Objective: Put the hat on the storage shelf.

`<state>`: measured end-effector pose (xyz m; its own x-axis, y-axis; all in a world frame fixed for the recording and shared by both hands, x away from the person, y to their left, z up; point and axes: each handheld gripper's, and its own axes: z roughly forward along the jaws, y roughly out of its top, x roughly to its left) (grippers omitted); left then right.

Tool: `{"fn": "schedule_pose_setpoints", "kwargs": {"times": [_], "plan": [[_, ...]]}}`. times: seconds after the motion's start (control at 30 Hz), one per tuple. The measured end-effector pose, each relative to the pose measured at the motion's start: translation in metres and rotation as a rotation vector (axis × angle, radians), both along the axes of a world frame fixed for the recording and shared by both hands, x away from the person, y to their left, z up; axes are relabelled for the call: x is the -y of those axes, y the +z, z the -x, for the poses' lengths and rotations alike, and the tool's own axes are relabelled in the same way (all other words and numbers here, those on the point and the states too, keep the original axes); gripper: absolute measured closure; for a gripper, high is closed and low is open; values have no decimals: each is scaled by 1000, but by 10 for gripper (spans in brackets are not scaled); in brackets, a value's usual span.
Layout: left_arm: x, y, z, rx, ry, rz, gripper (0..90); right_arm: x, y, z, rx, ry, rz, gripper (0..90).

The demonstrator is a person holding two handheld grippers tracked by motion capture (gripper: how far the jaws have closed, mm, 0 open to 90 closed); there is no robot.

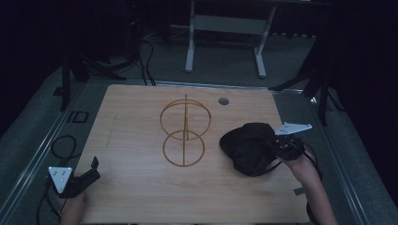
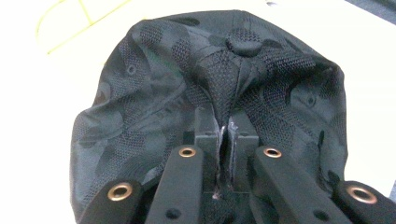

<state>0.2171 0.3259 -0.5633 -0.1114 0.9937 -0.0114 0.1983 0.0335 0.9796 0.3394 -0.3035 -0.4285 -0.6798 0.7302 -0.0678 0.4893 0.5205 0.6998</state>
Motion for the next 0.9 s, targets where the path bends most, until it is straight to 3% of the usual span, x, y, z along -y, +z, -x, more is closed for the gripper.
{"fn": "schedule_pose_setpoints", "kwargs": {"times": [0.4, 0.53, 0.57, 0.6, 0.63, 0.73, 0.77, 0.8, 0.83, 0.87, 0.9], "plan": [[0, 0, 0, 0, 5, 3, 18, 7, 35, 5, 58, -16, -69, 854], [0, 0, 0, -1, 4, 4, 18, 6, 59, 6, 103, -15, -92, 855], [0, 0, 0, -1, 4, 4, 18, 6, 59, 6, 103, -15, -92, 855], [0, 0, 0, 1, 4, 5, 18, 5, 70, 6, 123, -10, -104, 855], [0, 0, 0, 1, 4, 5, 18, 5, 70, 6, 123, -10, -104, 855], [0, 0, 0, -1, 2, 4, 18, 0, 93, 5, 162, -4, -110, 855], [0, 0, 0, -1, 2, 4, 18, 0, 93, 5, 162, -4, -110, 855], [0, 0, 0, -1, 2, 4, 18, -2, 104, 4, 185, -4, -110, 855], [0, 0, 0, -1, 3, 5, 18, -2, 104, 4, 185, -4, -110, 855], [0, 0, 0, 0, 2, 5, 18, -3, 115, 4, 203, -2, -119, 855], [0, 0, 0, 0, 2, 5, 18, -3, 115, 4, 203, -2, -119, 855]]}}
